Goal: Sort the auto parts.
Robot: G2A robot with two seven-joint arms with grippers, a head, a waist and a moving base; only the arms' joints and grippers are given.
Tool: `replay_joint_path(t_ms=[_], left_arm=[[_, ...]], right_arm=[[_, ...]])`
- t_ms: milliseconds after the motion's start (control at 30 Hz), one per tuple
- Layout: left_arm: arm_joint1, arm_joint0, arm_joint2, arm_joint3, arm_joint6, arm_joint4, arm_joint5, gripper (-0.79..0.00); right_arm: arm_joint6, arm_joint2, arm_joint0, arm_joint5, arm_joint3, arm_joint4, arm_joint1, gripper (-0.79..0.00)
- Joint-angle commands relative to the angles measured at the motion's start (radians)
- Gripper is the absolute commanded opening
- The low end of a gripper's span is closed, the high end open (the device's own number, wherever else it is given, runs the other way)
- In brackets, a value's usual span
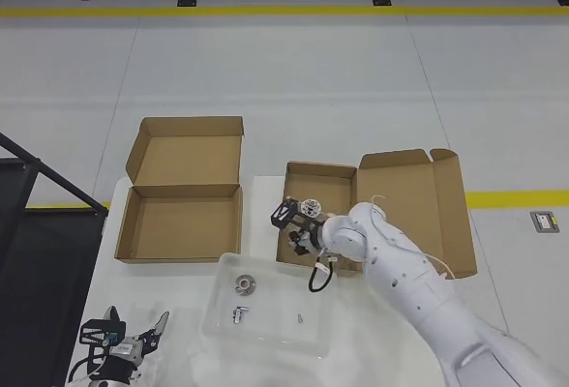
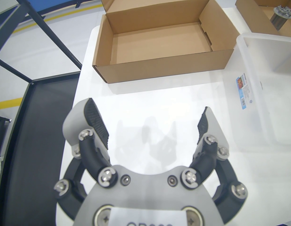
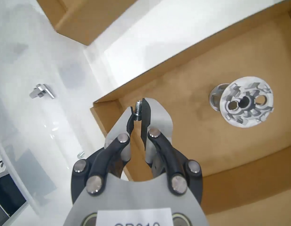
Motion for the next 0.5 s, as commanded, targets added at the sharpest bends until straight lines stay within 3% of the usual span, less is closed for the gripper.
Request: replay_joint_path(t_ms=[0,433,467], left_arm=[[0.0,0.0,0.0,0.0,0.0,0.0,0.0,0.0],[0.0,0.0,0.0,0.0,0.0,0.0,0.0,0.0],[0.0,0.0,0.0,0.0,0.0,0.0,0.0,0.0]], right_arm=[[-0.005,-0.021,0.015,0.031,0.042,-0.019,-0.016,-0.785],[-0.06,-0.091,0.061,0.062,0.262,-0.049,-0.103,-0.785],[-0.067,-0.092,0.064,0.061,0.275,-0.047,-0.108,-0.754]])
